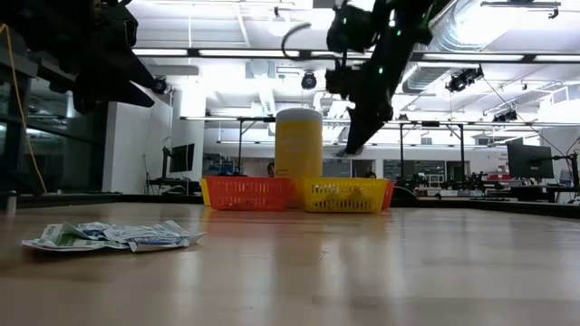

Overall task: Pick & Place First Aid Supplies
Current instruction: Put the black towelette pack into the bottom yellow basket

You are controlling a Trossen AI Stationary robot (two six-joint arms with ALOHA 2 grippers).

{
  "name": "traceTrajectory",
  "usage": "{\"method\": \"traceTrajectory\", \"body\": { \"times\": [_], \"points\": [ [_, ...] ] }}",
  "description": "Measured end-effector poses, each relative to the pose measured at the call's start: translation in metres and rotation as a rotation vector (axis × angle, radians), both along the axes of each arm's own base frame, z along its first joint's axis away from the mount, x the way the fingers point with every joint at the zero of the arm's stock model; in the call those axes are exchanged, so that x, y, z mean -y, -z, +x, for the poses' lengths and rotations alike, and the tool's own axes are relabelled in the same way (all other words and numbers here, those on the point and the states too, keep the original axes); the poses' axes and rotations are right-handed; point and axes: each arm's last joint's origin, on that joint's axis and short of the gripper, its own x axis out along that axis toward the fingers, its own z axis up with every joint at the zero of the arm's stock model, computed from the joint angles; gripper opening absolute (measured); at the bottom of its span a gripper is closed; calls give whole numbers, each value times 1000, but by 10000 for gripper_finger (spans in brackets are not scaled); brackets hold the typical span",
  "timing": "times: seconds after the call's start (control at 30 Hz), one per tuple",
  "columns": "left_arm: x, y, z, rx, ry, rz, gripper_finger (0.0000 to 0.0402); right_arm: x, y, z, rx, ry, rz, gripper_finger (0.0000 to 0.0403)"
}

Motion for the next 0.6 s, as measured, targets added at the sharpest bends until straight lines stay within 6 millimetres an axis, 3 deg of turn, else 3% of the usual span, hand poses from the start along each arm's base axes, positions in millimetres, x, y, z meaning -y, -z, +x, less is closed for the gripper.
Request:
{"method": "traceTrajectory", "body": {
  "times": [0.33,0.6],
  "points": [
    [0,0,0,7,-23,-24,158,61,2,-17,25,176,32,21],
    [-1,0,0,19,-66,-36,158,78,15,-16,72,250,154,23]
  ]
}}
